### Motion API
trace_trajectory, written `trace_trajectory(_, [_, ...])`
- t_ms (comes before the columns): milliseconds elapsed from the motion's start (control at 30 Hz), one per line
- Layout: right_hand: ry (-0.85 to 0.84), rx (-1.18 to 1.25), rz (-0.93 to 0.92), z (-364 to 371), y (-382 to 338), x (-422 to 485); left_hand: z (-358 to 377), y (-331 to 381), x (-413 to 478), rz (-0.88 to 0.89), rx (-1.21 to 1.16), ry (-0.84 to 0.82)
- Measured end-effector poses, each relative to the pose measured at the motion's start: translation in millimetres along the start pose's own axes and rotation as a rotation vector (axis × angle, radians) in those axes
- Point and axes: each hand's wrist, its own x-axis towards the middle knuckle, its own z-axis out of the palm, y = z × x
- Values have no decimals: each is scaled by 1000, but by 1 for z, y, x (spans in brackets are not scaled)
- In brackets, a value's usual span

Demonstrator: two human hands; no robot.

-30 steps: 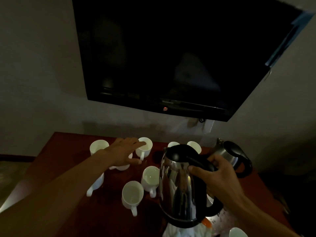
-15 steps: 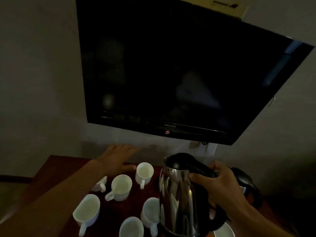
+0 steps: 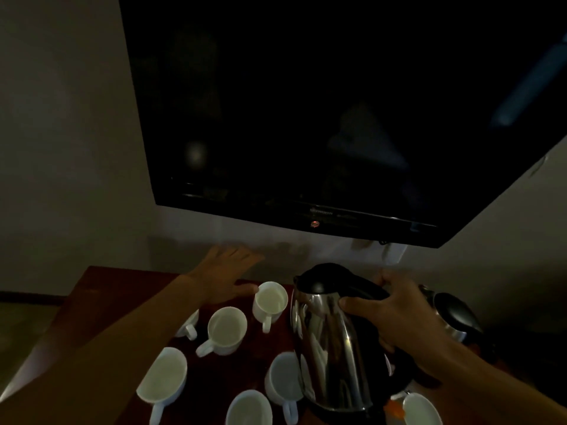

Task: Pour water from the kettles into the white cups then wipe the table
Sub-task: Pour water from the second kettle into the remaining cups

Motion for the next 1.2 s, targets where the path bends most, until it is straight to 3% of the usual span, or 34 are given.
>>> trace_trajectory(600, [-108,-157,19,2,0,21,1,-1,9,-29,69,-86])
trace_trajectory(1200, [-195,-209,-5,4,-4,31,4,-4,19,9,52,-17])
